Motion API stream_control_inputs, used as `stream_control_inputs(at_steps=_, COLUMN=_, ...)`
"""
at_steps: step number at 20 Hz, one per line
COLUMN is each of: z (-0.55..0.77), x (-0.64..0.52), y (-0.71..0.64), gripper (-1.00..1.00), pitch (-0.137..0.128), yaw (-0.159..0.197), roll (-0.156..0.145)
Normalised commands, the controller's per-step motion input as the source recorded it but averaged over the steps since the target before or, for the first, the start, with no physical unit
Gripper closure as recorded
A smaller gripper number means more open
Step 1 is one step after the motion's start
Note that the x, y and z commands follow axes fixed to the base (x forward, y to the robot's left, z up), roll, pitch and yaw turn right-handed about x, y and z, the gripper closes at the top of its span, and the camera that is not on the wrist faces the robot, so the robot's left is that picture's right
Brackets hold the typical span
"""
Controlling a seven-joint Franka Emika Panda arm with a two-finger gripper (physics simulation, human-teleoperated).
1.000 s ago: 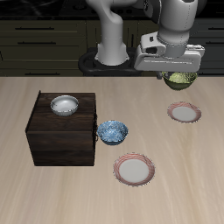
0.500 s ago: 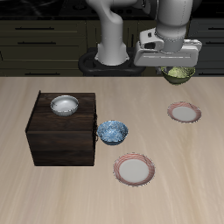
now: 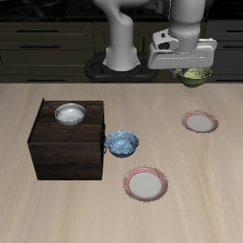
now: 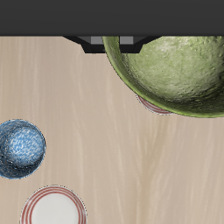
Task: Place the green bowl onto the plate that is on the left side of the table
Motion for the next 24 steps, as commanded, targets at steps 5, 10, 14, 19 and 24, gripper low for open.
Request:
stream_control_inputs(at_steps=5, z=-0.09, x=-0.2, y=0.06, gripper=1.0, pitch=-0.037, yaw=0.003, roll=0.037)
stream_control_inputs(at_steps=10, z=-0.1, x=-0.29, y=0.2, gripper=1.0, pitch=-0.022, yaw=0.0, roll=0.058)
stream_control_inputs(at_steps=14, z=-0.11, x=-0.35, y=0.36, gripper=1.0, pitch=-0.033, yaw=0.021, roll=0.097)
stream_control_inputs(at_steps=19, z=-0.04, x=-0.19, y=0.21, gripper=1.0, pitch=-0.044, yaw=0.038, roll=0.042)
stream_control_inputs(at_steps=24, z=-0.04, x=-0.16, y=0.21, gripper=1.0, pitch=-0.025, yaw=0.03, roll=0.056)
